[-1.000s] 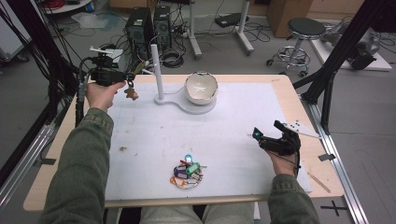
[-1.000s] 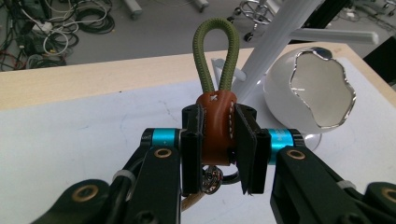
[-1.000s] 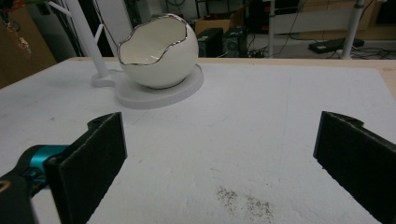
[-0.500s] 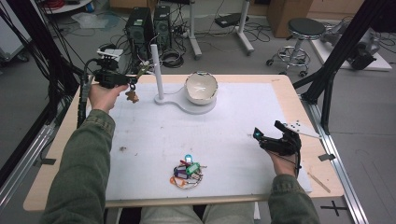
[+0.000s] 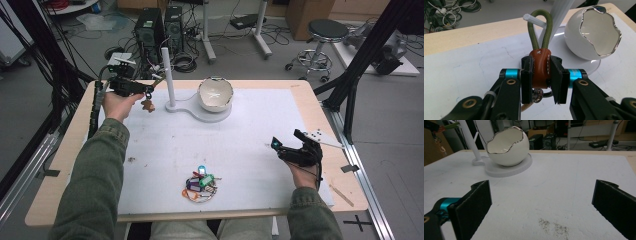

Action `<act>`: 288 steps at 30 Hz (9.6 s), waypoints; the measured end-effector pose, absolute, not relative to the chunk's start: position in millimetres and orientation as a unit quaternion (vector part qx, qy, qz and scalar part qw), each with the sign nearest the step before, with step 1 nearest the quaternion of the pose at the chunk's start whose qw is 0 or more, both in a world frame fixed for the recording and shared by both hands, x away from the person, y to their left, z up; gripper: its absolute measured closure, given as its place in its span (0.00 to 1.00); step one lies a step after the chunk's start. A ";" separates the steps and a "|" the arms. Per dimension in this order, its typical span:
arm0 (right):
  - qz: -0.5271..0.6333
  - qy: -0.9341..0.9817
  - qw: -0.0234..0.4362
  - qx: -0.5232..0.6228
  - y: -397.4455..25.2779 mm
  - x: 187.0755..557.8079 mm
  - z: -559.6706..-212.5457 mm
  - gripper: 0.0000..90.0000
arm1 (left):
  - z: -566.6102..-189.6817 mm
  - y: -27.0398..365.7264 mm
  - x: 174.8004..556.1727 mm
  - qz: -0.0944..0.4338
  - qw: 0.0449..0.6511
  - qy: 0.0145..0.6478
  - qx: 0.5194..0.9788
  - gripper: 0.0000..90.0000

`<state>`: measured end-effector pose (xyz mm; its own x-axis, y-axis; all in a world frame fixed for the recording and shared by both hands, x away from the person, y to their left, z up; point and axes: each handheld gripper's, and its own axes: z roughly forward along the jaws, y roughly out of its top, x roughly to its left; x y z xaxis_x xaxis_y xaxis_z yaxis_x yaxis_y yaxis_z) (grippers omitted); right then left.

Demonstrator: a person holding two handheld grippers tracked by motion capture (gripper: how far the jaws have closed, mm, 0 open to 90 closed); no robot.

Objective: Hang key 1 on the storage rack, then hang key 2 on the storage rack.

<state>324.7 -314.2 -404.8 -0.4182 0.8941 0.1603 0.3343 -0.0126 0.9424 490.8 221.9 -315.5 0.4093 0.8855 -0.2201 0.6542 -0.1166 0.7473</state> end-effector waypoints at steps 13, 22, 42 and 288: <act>0.533 0.652 0.260 0.472 -314.7 324.8 -405.1 0.02 | -334.1 219.3 491.3 0.132 0.413 0.535 0.725 0.79; 0.532 0.653 0.262 0.471 -315.1 325.2 -405.3 0.02 | -338.5 213.3 493.3 0.120 0.408 0.534 0.731 0.62; 0.532 0.651 0.262 0.474 -316.8 325.4 -405.4 0.02 | -340.1 200.5 481.9 0.189 0.383 0.531 0.732 0.02; 0.466 0.838 0.090 0.270 -173.0 301.6 -412.3 0.02 | -415.2 309.8 299.3 0.236 0.460 0.547 0.658 0.02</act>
<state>301.6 -173.0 -412.3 -0.8377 0.5368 0.1005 0.3684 0.4196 0.8296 299.3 309.8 -415.2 0.2906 0.9373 -0.1924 0.5022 0.0217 0.8645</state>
